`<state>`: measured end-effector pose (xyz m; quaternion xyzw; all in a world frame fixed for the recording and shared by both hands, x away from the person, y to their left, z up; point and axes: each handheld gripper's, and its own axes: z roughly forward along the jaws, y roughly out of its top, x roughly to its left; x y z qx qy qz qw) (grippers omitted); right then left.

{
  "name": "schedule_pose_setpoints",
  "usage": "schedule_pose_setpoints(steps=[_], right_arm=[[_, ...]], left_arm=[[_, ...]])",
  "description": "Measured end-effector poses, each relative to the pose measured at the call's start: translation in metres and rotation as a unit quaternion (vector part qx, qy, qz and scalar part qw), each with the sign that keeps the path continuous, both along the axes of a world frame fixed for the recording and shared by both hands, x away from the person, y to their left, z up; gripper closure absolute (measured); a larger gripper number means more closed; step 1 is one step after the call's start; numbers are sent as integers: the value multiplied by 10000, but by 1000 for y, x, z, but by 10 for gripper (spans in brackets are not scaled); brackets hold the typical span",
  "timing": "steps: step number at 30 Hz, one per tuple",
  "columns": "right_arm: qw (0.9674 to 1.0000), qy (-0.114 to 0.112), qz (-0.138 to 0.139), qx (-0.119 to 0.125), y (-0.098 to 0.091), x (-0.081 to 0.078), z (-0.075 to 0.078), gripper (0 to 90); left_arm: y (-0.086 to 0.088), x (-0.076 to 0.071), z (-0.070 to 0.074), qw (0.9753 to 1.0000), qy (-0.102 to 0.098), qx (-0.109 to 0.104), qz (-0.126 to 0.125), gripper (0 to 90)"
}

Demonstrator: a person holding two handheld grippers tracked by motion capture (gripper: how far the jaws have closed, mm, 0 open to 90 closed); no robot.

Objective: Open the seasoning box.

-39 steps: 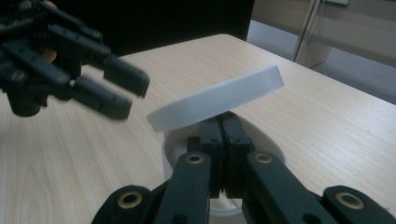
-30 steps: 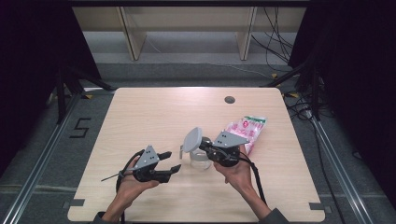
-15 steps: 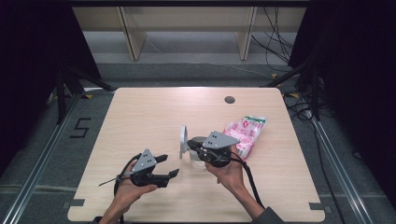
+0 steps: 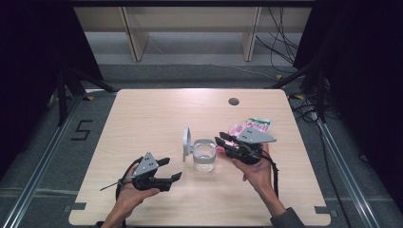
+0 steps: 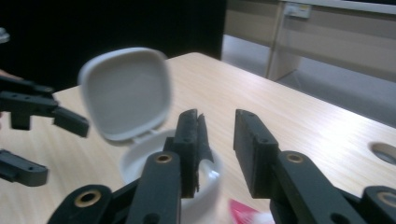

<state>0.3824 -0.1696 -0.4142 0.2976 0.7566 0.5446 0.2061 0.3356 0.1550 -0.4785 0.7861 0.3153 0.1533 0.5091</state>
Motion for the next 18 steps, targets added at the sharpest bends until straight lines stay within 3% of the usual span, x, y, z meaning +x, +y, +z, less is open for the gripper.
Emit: schedule_pose_setpoints(steps=[1,2,5,10,11,12,13,14,18], right_arm=[[9999,87,-102,16,-7,-1,1,693],[9999,-45,-123,15,-14,2,1,688],[9993,38,-343,132,-28,2,0,639],[9978,141,-634,123,-47,4,-7,578],[9971,154,-738,83,-51,5,-9,557],[9968,221,-767,6,-55,5,-9,541],[9958,292,-856,164,-57,6,-12,525],[9955,334,-884,110,-62,8,-13,514],[9924,545,-1103,82,-73,12,-21,454]], left_arm=[[0,0,0,10000,8,36,4,291],[0,0,0,10000,11,29,-1,292],[1,2,0,9999,-74,45,-101,291],[-1,1,-1,9999,-38,39,-88,290],[-3,0,-2,10000,56,-37,-6,290],[-2,1,-2,10000,17,50,-81,289],[-2,1,-2,9999,-43,2,-119,289],[-1,2,-1,9999,-52,79,-127,289],[-2,1,-2,10000,24,-53,-32,289]])
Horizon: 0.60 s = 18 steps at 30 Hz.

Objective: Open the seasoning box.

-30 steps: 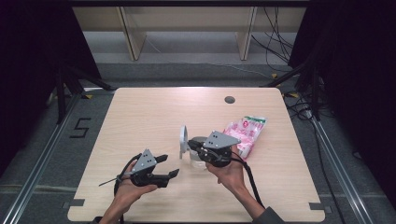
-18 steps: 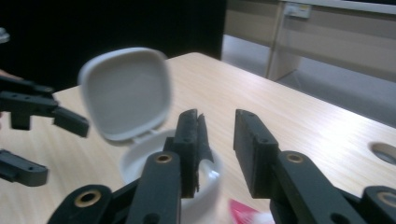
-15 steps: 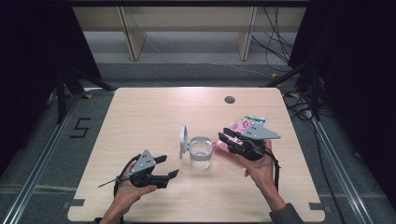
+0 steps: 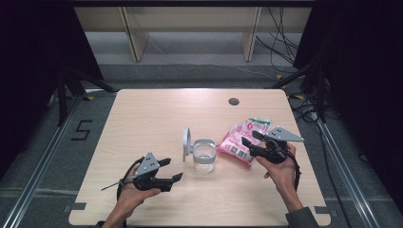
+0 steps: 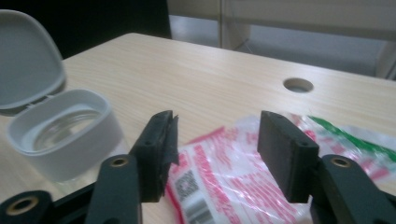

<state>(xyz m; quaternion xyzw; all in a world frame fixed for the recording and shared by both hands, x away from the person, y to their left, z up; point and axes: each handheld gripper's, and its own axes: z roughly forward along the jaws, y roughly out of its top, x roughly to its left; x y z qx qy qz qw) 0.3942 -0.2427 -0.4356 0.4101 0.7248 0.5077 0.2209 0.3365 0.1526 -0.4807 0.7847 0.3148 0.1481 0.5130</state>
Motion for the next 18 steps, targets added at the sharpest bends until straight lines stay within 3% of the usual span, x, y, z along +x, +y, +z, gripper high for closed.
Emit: schedule_pose_setpoints(steps=[1,5,6,8,9,10,11,12,15,17,18], right_arm=[[9999,109,-68,-1,-3,0,-1,440],[9994,218,-256,9,-14,5,-10,380],[9987,327,-380,129,-13,4,-11,373],[9984,363,-435,-44,-21,6,-14,369],[9973,470,-566,69,-21,6,-16,366],[9969,528,-574,112,-23,6,-18,363],[9978,435,-503,72,-27,9,-20,359],[9966,514,-615,186,-26,8,-22,355],[9967,558,-587,-54,-33,11,-26,344],[9950,688,-719,-30,-32,10,-30,341],[9965,577,-612,-12,-34,14,-32,332]], left_arm=[[2,1,1,9999,-62,107,-45,289],[1,1,0,10000,46,-26,45,289],[1,1,0,10000,47,-22,45,289],[0,1,0,10000,56,-46,36,289],[0,1,-1,10000,56,-49,36,289],[0,1,-1,10000,56,-54,32,289],[0,1,-1,10000,61,-58,32,289],[1,2,0,10000,44,-36,17,289],[1,3,0,10000,-13,-11,-18,289],[0,1,0,10000,56,-7,59,289],[0,1,0,10000,61,23,66,289]])
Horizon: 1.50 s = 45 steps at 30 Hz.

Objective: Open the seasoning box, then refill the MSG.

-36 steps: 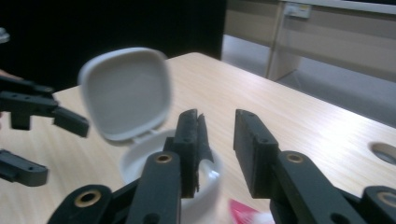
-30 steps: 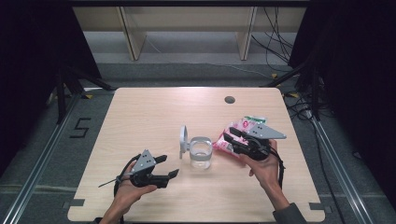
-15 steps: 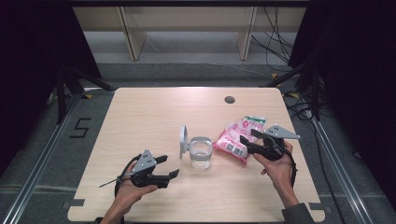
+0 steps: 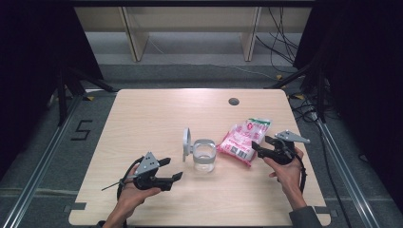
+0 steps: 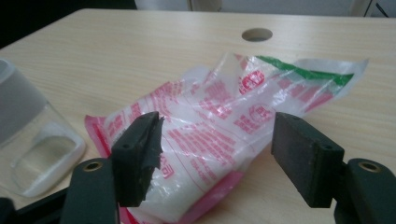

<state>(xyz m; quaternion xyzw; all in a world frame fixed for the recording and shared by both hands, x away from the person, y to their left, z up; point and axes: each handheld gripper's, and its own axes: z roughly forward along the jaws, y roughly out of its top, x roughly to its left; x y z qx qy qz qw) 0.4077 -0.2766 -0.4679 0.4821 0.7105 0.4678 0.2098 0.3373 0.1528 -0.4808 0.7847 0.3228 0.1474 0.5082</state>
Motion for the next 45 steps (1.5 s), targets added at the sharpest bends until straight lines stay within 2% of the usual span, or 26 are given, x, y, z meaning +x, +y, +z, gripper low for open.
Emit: schedule_pose_setpoints(steps=[1,2,6,8,9,10,12,13,15,16,19,20,25,26,27,29,30,31,32,33,34,37,39,41,43,45], right_arm=[[9995,258,-143,74,3,-2,0,325],[9999,56,-64,-113,-1,2,-2,323],[9998,132,-89,-129,-2,2,-2,316],[9994,260,-210,13,0,2,-3,311],[9998,156,-118,-103,-4,4,-5,310],[9991,377,-216,18,-2,2,-4,308],[9993,268,-261,41,-3,3,-6,309],[9989,356,-281,77,-3,3,-6,307],[9995,290,-124,-56,-7,6,-9,303],[9990,355,-236,115,-4,5,-10,301],[9994,311,-136,-86,-7,6,-11,295],[9996,253,-92,-10,-7,7,-13,292],[9993,317,-173,-44,-9,9,-14,274],[9983,484,-301,110,-6,7,-13,271],[9992,340,-197,20,-10,10,-15,269],[9992,362,-188,41,-12,12,-16,267],[9978,549,-322,183,-8,10,-15,266],[9990,400,-179,-48,-11,14,-17,265],[9982,530,-267,93,-8,13,-17,262],[9990,407,-162,6,-10,16,-19,258],[9975,611,-329,146,-6,14,-18,257],[9989,458,-92,55,-8,17,-19,255],[9979,593,-165,184,-5,14,-17,252],[9980,547,-233,205,-4,15,-16,246],[9992,338,-107,174,-8,19,-18,243],[9990,398,-184,74,-8,20,-18,242]], left_arm=[[-1,0,0,10000,-9,-24,-19,289],[-1,0,0,10000,-24,-6,-30,288],[-2,0,-1,9999,-76,57,-82,287],[-3,-1,-1,9999,-113,64,-51,286],[-3,-1,-1,9999,-111,69,-45,286],[-1,-1,0,9998,-136,161,-64,286],[-1,-1,0,9998,-152,117,-77,287],[-2,-2,0,9999,-87,82,6,286],[-2,-2,0,9999,-92,118,67,286],[-3,-2,-1,9999,-121,95,44,286],[-2,-2,0,9997,-166,170,10,285],[-3,-3,0,9999,-90,84,73,285],[-3,-2,-1,9999,-87,123,33,284],[-4,-2,-1,9998,-105,155,49,283],[-3,-2,-1,9998,-119,180,15,283],[-3,-1,-2,9997,-104,228,29,282],[-2,-2,-1,9996,-106,262,38,282],[-4,-3,-2,9999,-51,91,81,282],[-2,-2,-1,9998,-121,155,11,282],[-1,-2,-1,9997,-159,197,-3,282],[-1,-2,-1,9997,-164,203,7,281],[-3,-3,-1,9999,-91,117,68,277],[-3,-2,0,9996,-194,199,-30,277],[-5,-2,-1,9998,-113,150,47,277],[-6,0,-1,9997,-156,158,-55,276],[-7,-1,-1,9998,-84,194,-6,276]])
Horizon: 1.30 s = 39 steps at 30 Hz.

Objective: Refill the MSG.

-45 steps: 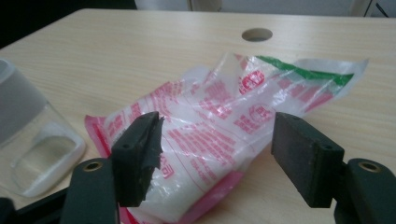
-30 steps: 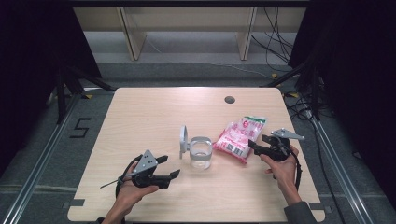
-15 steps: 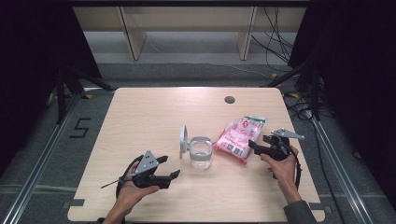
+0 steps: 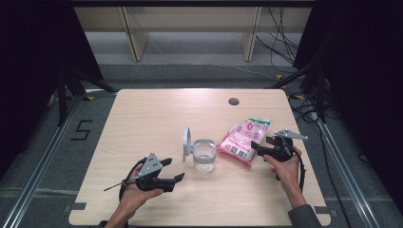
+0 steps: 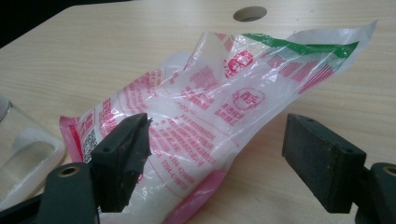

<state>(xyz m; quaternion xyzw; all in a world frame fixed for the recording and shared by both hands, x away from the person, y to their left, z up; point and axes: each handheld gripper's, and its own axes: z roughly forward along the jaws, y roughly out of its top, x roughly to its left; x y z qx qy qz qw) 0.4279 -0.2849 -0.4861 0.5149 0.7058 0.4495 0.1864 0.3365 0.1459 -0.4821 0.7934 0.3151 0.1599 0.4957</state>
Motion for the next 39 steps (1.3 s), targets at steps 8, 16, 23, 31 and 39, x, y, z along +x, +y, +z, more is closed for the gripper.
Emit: schedule_pose_setpoints(steps=[8,16,23,31,39], right_arm=[[9988,10,108,472,1,5,-4,261],[9987,-7,-59,500,-4,14,-9,270],[9983,75,-132,558,-6,20,-16,298],[9974,288,-256,601,0,21,-19,355],[9988,333,-63,346,5,32,-19,388]], left_arm=[[-2,1,-4,10000,2,-18,-91,274],[-1,2,-4,10000,72,-40,-48,273],[-2,1,-4,9998,106,-148,-10,274],[0,3,-4,10000,27,-41,-68,274],[-1,3,-4,9999,16,-83,-75,273]])
